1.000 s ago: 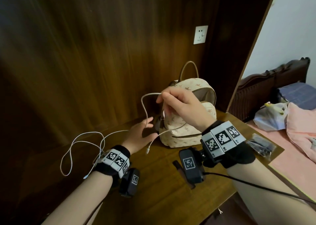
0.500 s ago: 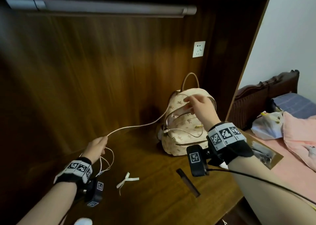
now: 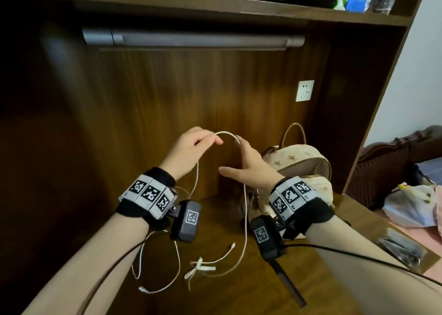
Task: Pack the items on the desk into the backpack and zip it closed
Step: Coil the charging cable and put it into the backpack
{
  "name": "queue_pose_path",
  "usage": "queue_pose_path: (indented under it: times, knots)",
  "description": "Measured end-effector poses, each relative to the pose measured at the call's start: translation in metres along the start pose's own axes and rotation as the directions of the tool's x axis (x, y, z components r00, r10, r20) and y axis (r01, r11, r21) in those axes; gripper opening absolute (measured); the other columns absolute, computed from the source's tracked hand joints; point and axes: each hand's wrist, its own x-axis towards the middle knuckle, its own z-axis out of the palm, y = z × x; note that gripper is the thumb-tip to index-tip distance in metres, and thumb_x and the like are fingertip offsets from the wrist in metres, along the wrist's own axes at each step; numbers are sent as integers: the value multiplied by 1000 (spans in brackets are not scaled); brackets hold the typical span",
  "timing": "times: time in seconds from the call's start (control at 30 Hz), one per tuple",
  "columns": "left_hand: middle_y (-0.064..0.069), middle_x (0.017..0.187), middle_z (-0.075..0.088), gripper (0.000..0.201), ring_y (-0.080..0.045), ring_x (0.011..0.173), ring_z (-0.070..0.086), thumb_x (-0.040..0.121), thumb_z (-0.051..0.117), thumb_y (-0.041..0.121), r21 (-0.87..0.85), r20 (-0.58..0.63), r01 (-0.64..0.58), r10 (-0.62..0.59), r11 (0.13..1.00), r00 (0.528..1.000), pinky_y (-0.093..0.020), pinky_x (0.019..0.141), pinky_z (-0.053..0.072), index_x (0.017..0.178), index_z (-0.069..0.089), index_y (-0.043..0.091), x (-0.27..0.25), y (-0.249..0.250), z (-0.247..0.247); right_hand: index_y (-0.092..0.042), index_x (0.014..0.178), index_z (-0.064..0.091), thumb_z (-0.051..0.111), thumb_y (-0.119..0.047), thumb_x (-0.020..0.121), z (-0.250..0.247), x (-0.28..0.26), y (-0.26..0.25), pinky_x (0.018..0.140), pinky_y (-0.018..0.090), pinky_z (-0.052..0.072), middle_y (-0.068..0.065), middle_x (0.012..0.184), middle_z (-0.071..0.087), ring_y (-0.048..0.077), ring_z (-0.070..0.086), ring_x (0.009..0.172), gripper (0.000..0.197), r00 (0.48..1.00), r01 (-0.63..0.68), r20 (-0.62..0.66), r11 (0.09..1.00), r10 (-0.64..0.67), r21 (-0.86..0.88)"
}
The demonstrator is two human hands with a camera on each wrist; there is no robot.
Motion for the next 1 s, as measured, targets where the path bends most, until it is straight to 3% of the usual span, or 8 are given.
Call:
queue_pose_path:
  times: [0.13, 0.2, 0.3, 0.4, 0.5, 0.6, 0.8, 1.0]
  knots:
    - [29, 69, 60, 25, 13, 70, 55, 101, 42, 21, -9, 0, -64, 64, 998, 998, -4, 62, 37, 103, 67, 21, 10, 31, -8, -17, 147, 19, 69, -28, 83, -1, 5, -4, 111, 32, 31, 1, 137, 47, 12, 41, 130, 82, 997, 23, 64, 959, -43, 284]
    - [23, 59, 55, 24, 3, 57, 51, 101, 43, 24, -45, -38, -85, 83, 995, 996, -9, 55, 39, 107, 66, 24, 14, 40, -13, -15, 144, 24, 69, -23, 83, -5, 4, -5, 104, 29, 40, -3, 120, 60, 8, 53, 115, 76, 993, -33, 119, 924, -13, 381]
    - [12, 72, 58, 21, -4, 58, 53, 100, 44, 25, -70, -91, -130, 123, 989, 988, -16, 51, 43, 108, 63, 28, 21, 49, -20, -13, 132, 42, 57, -16, 92, -9, 1, -7, 77, 13, 48, -3, 94, 66, 3, 63, 90, 43, 969, -106, 249, 880, -13, 462]
    - [7, 70, 62, 21, -4, 56, 53, 101, 42, 23, -38, -88, -184, 180, 982, 980, -12, 53, 42, 103, 63, 29, 22, 55, -22, -14, 103, 60, 36, -21, 100, -8, -2, -13, 69, 22, 49, -3, 67, 54, 14, 59, 68, 25, 963, -163, 270, 837, 18, 522]
    - [9, 60, 53, 24, -6, 58, 50, 101, 43, 24, 4, -115, -188, 187, 982, 976, -25, 63, 45, 97, 64, 32, 19, 49, -26, -11, 81, 55, 30, -24, 102, -11, -1, -8, 53, 22, 40, -9, 49, 35, 9, 36, 46, 35, 992, -116, 114, 800, 59, 589]
    - [6, 74, 59, 20, -10, 73, 55, 98, 48, 24, 81, -154, -130, 141, 988, 978, -29, 71, 45, 97, 66, 32, 15, 36, -36, -12, 75, 50, 29, -23, 102, -30, -1, 12, 41, 18, 30, -8, 47, 33, 6, 31, 40, 36, 983, -106, -68, 819, 173, 563]
    - [12, 73, 60, 13, -8, 70, 55, 92, 53, 39, 455, 43, 21, -45, 890, 998, -26, 68, 39, 83, 61, 34, 2, 6, -35, -18, 64, 48, 38, -19, 97, -70, -13, 36, 50, 30, 38, 0, 59, 45, 14, 43, 52, 35, 917, -67, -361, 957, 170, 282]
    - [13, 78, 65, 14, -12, 79, 60, 90, 57, 43, 559, 87, 173, -265, 811, 960, -30, 76, 49, 83, 65, 36, -14, -33, -36, -16, 70, 50, 36, -18, 93, -97, -9, 42, 46, 27, 34, -1, 60, 44, 13, 40, 51, 27, 817, -68, -513, 929, 262, 365]
